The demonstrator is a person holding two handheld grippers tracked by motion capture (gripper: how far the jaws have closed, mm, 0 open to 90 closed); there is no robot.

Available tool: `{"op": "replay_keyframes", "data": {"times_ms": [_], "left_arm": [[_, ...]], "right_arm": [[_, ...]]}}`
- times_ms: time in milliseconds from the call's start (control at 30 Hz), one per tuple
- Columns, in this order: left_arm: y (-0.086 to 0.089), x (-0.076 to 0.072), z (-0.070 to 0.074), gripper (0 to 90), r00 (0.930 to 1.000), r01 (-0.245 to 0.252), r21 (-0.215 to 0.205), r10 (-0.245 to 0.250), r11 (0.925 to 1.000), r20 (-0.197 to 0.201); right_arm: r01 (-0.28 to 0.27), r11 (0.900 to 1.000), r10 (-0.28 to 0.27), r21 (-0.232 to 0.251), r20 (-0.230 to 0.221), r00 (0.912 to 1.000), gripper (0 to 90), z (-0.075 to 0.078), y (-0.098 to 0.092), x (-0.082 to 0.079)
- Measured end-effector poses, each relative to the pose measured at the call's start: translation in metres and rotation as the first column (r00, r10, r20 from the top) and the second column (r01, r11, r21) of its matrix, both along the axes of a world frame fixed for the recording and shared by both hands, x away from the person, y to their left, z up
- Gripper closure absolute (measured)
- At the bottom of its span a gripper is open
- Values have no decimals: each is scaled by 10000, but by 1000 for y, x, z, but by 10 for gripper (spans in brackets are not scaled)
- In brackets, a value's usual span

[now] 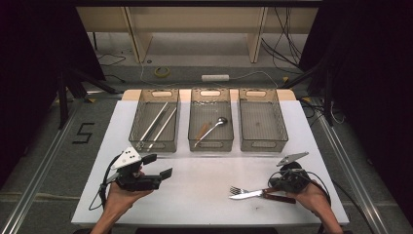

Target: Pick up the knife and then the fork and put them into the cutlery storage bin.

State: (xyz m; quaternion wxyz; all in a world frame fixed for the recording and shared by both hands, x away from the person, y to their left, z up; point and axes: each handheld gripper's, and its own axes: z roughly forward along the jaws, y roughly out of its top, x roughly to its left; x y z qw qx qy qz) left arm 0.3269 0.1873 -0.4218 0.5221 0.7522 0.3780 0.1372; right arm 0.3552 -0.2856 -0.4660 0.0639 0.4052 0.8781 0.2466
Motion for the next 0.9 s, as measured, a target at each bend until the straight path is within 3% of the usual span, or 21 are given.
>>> {"op": "replay_keyframes", "data": {"times_ms": [267, 400, 567, 667, 900], "left_arm": [[0, 0, 0, 188, 10000, 9, -46, -9, 10000, -7], [0, 0, 0, 188, 10000, 16, -45, -16, 10000, 7], [0, 0, 0, 188, 10000, 13, -38, -13, 10000, -13], [0, 0, 0, 188, 10000, 11, -45, -11, 10000, -5], [0, 0, 0, 188, 10000, -19, -62, 19, 10000, 2]], "right_arm": [[-330, 9984, 331, -468, 22, 9994, 900, 2, 2, -12], [-488, 9977, 488, -463, -12, 9988, 900, 5, 2, -13], [-648, 9968, 629, -472, -416, 9972, 900, 2, 2, -13], [-778, 9953, 760, -574, -329, 9966, 894, 4, 2, -13], [-1767, 9819, 1778, -676, 114, 9840, 650, 20, 0, -14]]}}
